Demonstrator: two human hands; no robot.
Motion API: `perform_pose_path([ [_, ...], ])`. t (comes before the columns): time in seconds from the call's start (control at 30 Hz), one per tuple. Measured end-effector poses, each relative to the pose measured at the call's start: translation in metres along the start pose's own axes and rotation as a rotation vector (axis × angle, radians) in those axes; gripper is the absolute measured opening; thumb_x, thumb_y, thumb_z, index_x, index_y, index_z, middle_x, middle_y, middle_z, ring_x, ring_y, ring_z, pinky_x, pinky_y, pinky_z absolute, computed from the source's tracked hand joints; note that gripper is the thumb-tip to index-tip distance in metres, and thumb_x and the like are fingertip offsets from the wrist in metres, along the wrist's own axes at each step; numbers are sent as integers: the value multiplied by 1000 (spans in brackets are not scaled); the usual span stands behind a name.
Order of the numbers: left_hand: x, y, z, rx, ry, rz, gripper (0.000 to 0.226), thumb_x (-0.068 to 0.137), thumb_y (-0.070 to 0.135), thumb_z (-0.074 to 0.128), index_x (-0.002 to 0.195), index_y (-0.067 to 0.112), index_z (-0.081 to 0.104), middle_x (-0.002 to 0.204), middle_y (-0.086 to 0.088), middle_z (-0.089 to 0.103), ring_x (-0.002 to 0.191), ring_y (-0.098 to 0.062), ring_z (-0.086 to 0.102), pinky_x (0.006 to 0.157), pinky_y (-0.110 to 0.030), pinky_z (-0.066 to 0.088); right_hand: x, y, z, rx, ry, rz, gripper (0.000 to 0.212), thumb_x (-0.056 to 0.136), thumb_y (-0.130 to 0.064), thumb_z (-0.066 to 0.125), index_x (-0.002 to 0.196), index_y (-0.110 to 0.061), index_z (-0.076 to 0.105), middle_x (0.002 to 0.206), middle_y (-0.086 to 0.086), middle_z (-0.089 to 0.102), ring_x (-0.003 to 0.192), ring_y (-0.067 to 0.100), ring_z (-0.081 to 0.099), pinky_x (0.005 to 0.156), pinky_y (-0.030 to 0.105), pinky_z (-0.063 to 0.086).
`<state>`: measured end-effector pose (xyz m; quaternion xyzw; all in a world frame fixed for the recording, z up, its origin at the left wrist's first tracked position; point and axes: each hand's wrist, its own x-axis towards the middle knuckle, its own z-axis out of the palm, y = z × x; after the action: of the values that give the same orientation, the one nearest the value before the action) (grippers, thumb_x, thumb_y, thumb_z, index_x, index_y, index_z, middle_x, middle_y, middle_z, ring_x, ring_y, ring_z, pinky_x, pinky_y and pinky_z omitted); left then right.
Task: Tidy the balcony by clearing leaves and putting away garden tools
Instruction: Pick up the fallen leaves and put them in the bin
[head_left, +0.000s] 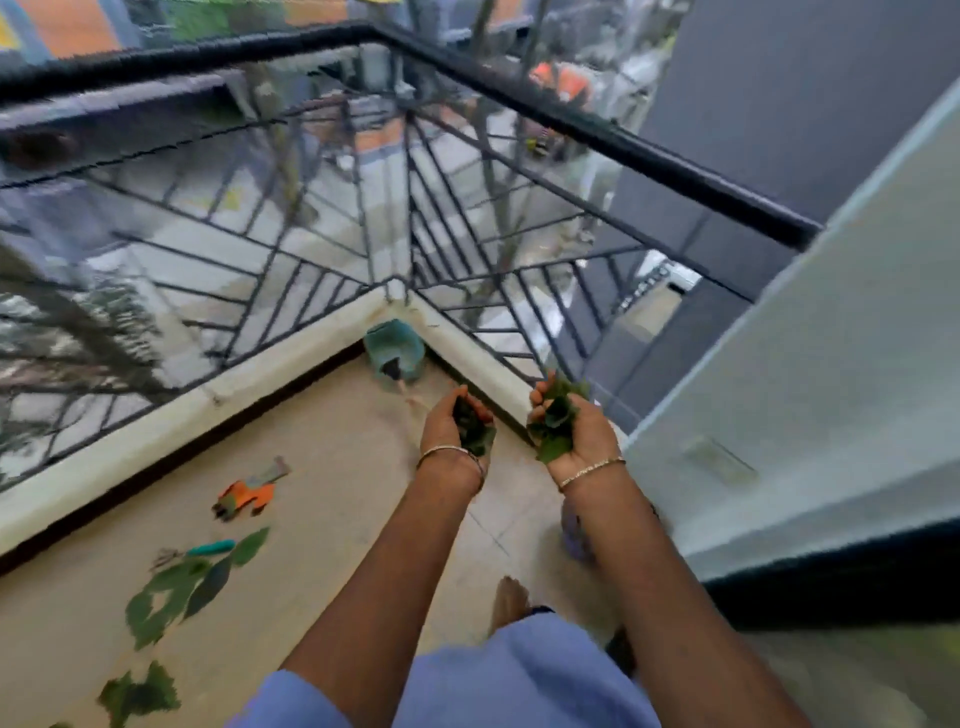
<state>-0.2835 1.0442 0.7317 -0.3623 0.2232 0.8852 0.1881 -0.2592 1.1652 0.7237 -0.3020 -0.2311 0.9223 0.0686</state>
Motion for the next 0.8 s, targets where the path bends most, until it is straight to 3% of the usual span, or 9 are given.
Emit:
perform_pose_path([
  [0.2, 19, -112, 40, 246, 20, -192, 28, 93, 12, 53, 65, 13, 52, 40, 2, 45, 31, -12, 41, 36, -13, 36, -6, -80, -100, 134, 314, -154, 31, 93, 6, 31, 81, -10, 54, 51, 3, 55, 44, 12, 54, 37, 14, 38],
  [0.4, 44, -204, 78, 443, 82, -299, 31, 95, 15, 51, 64, 14, 46, 33, 1, 39, 24, -13, 37, 35, -10, 34, 18, -149, -190, 242, 579, -213, 27, 91, 6, 36, 75, -6, 53, 68, 10, 51, 60, 20, 49, 36, 17, 41],
  [0.5, 66, -239, 87, 482, 122, -311, 34, 98, 16, 45, 64, 12, 48, 33, -2, 44, 23, -14, 42, 34, -12, 37, 42, -168, -228, 313, 628, -206, 25, 96, 0, 38, 75, -9, 49, 66, 8, 49, 56, 18, 51, 34, 15, 37],
  [0.63, 106, -277, 81, 549, 176, -315, 48, 98, 15, 45, 52, 10, 60, 38, 0, 50, 32, -19, 48, 53, -20, 47, 77, -171, -271, 357, 677, -134, 29, 96, -2, 31, 73, -11, 45, 68, 7, 42, 36, 13, 52, 32, 14, 35],
  [0.7, 132, -294, 70, 584, 221, -326, 41, 97, 10, 44, 67, -6, 66, 56, 1, 59, 50, -34, 59, 75, -20, 55, 94, -167, -291, 383, 717, -84, 29, 96, -2, 30, 72, -11, 44, 71, 8, 40, 34, 14, 52, 32, 14, 35],
  [0.73, 148, -303, 63, 605, 252, -333, 34, 96, 8, 44, 76, -12, 63, 67, 0, 59, 57, -38, 61, 73, -20, 55, 104, -163, -302, 395, 740, -61, 29, 96, -3, 30, 72, -11, 44, 71, 8, 41, 34, 14, 52, 32, 14, 35],
  [0.8, 179, -317, 49, 664, 298, -354, 26, 92, 6, 44, 69, 1, 54, 70, -6, 50, 52, -28, 52, 48, -16, 47, 120, -156, -321, 408, 782, -15, 30, 96, -5, 30, 71, -11, 45, 71, 8, 42, 36, 15, 53, 31, 14, 35],
])
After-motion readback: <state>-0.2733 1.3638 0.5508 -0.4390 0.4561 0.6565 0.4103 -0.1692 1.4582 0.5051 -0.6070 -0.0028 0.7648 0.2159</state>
